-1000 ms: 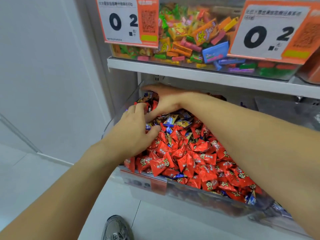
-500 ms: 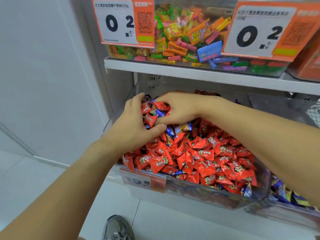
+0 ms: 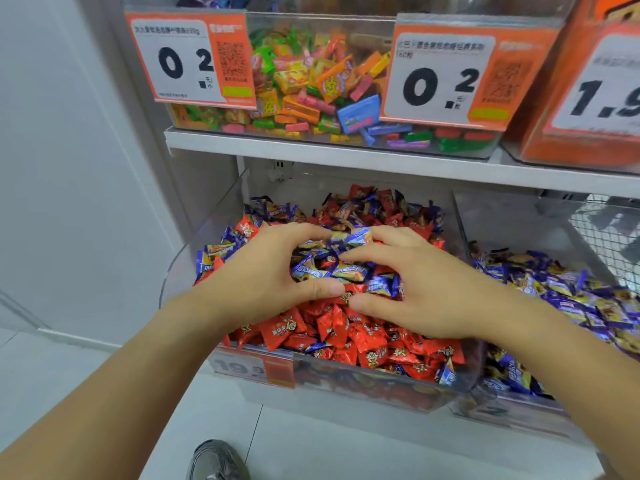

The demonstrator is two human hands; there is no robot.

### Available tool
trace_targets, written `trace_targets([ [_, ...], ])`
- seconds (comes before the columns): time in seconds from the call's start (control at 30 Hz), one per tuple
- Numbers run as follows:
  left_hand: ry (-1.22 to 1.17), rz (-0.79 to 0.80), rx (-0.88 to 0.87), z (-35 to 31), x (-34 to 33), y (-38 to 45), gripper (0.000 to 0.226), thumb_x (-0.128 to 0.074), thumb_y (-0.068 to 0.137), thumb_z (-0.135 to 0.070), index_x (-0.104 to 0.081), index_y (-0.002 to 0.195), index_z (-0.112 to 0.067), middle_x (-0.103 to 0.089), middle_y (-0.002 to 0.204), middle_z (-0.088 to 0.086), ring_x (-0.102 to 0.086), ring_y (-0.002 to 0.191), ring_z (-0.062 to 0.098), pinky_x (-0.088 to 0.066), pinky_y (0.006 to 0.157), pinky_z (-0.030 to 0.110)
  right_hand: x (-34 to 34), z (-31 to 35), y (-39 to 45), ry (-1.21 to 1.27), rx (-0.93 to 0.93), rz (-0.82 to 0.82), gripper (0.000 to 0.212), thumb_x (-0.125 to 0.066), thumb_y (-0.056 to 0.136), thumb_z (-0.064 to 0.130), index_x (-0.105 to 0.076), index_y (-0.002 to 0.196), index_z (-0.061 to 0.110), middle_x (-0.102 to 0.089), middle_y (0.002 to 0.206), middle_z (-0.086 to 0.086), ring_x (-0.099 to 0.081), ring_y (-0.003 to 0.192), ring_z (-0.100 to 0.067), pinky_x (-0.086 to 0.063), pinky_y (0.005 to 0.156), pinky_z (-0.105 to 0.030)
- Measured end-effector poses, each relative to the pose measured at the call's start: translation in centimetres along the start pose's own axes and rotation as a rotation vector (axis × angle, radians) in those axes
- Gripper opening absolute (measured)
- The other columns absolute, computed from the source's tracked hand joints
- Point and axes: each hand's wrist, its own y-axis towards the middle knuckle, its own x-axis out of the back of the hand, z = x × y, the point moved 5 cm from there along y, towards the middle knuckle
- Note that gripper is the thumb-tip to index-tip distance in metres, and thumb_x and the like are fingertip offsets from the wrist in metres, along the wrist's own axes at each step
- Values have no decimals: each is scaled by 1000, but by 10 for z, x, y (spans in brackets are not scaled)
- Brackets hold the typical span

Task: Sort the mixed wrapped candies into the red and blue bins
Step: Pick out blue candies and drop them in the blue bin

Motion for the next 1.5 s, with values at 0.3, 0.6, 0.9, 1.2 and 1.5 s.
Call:
trace_targets([
  [0.3, 225, 160, 41, -6, 1, 8, 60, -80, 69, -56, -63, 125, -40, -62, 127, -20, -55, 119, 4, -43, 94, 23, 8, -12, -18, 188, 23, -298, 11, -67, 92, 32, -67, 103, 34, -63, 108, 19, -58, 111, -2, -45, 98, -33],
  [0.6, 200, 34, 81, 7, 22, 11, 35, -78, 72, -53, -75, 103, -37, -69, 95, -21, -60, 79, -5, -42, 70, 14, 19, -14, -20, 411, -109, -435, 10, -63, 90, 43, -60, 87, 34, -72, 104, 12, -69, 98, -14, -47, 84, -23],
  [0.9, -124, -207, -2, -20, 11, 17, 13, -52, 98, -37, -62, 98, -30, -60, 70, -10, -55, 66, 2, -40, 60, 17, 22, -19, -14, 543, -126, -440, 23, -52, 100, 12, -35, 105, 27, -70, 106, 12, -63, 92, 4, -44, 81, -20],
  [1.2, 185, 112, -30, -18, -23, 28, 25, -71, 83, -49, -67, 99, -31, -47, 87, -11, -49, 76, 5, -35, 66, 22, 10, -19, 3, 16, -138, -7, 85, -73, 69, 68, -35, 142, 44, -50, 124, 17, -49, 111, 0, -40, 102, -32],
  [1.5, 49, -56, 92, -3, 6, 24, 17, -51, 97, -40, -61, 108, -31, -69, 85, -10, -63, 77, 6, -49, 74, 31, 14, -27, 2, 50, -138, -30, 42, -68, 86, 51, -53, 125, 47, -59, 130, 14, -55, 114, -7, -44, 101, -37],
])
